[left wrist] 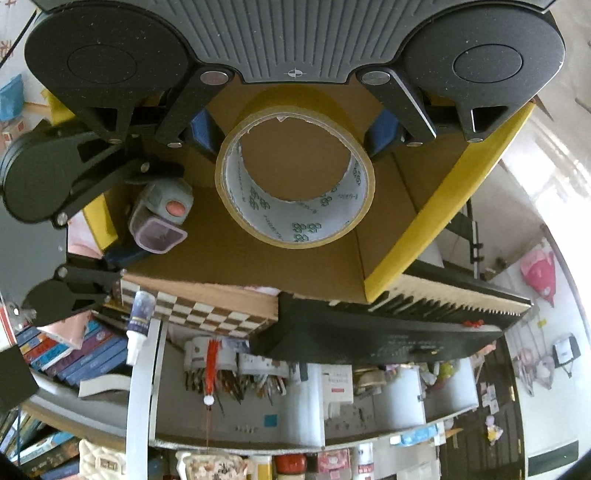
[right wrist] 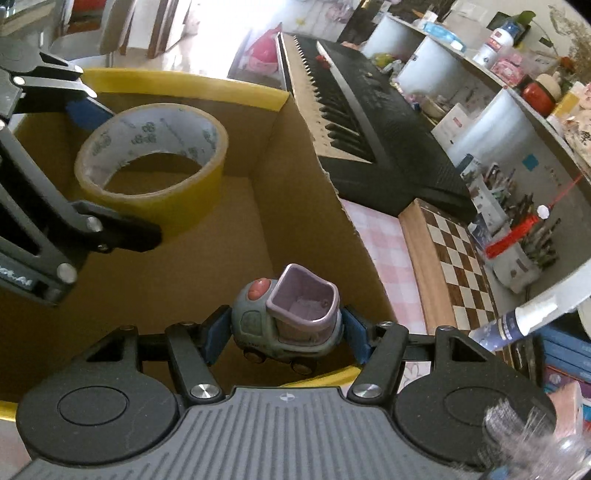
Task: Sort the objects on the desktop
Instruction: 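Open the left tool to drop the tape while the right tool lowers the car into the box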
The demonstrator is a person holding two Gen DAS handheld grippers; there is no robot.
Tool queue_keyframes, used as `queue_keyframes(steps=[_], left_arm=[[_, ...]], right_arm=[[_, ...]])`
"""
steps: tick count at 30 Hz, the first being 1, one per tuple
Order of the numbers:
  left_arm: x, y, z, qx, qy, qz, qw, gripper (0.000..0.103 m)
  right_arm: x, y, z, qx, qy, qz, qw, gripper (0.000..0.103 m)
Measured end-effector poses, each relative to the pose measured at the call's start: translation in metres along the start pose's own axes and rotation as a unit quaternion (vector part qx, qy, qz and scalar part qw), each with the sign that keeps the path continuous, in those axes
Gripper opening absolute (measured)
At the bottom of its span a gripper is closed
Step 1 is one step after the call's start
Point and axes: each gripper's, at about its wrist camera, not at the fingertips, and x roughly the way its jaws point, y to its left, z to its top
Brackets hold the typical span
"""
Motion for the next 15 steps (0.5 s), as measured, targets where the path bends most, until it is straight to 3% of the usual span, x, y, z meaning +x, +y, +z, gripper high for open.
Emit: queue_keyframes(steps=[15], left_arm=[[0.008, -0.006, -0.004, 0.002, 0.017, -0.003, 0.9999, 0.084]], right_arm=[[0.024, -0.011, -0.004, -0.039, 0.023, 0.010, 0.999, 0.061]])
